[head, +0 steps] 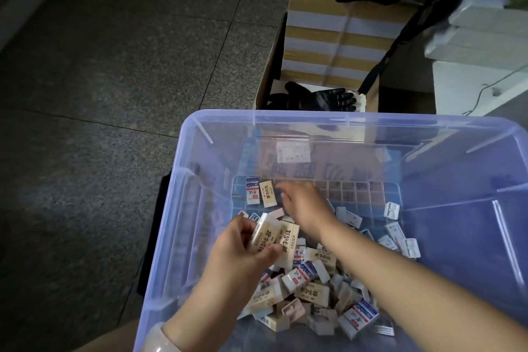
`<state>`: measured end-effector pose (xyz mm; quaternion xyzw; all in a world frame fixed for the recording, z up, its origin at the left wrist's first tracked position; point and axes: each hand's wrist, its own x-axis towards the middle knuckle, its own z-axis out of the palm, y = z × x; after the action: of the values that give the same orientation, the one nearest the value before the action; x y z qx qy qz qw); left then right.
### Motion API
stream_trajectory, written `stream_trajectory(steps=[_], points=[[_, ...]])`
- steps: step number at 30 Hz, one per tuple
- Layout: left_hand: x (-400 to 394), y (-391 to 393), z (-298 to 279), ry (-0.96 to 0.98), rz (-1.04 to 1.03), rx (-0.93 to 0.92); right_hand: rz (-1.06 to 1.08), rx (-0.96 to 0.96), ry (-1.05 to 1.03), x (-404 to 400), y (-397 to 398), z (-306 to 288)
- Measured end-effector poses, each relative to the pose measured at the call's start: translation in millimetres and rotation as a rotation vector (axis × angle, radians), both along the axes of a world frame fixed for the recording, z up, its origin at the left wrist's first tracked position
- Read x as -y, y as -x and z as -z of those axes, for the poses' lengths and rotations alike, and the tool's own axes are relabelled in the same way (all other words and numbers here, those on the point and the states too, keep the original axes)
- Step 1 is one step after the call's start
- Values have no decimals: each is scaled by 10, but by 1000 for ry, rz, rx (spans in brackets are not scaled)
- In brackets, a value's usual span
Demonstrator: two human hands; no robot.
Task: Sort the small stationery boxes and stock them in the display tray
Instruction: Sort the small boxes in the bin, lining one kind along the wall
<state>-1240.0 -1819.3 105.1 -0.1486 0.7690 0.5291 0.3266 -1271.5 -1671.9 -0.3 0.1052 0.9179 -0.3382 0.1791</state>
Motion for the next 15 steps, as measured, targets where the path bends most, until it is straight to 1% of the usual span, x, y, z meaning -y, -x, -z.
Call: stream_trajectory(steps=[2,4,5,8,10,12,15], points=[[-5,-4,-13,-13,-11,2,-68,71,32,43,-3,72],[1,4,-23,-20,-21,0,-124,195,65,141,57,132],[2,8,-28,-24,-23,-3,-137,226,86,206,95,146],[4,16,-39,-30,-30,-20,-90,216,240,336,130,135],[2,23,-38,-28,-30,-37,-105,213,259,365,170,101],[-7,23,-35,-30,-25,-47,-97,237,265,357,180,124],[-14,3,-32,-37,-19,-55,-210,275,99,356,205,97]])
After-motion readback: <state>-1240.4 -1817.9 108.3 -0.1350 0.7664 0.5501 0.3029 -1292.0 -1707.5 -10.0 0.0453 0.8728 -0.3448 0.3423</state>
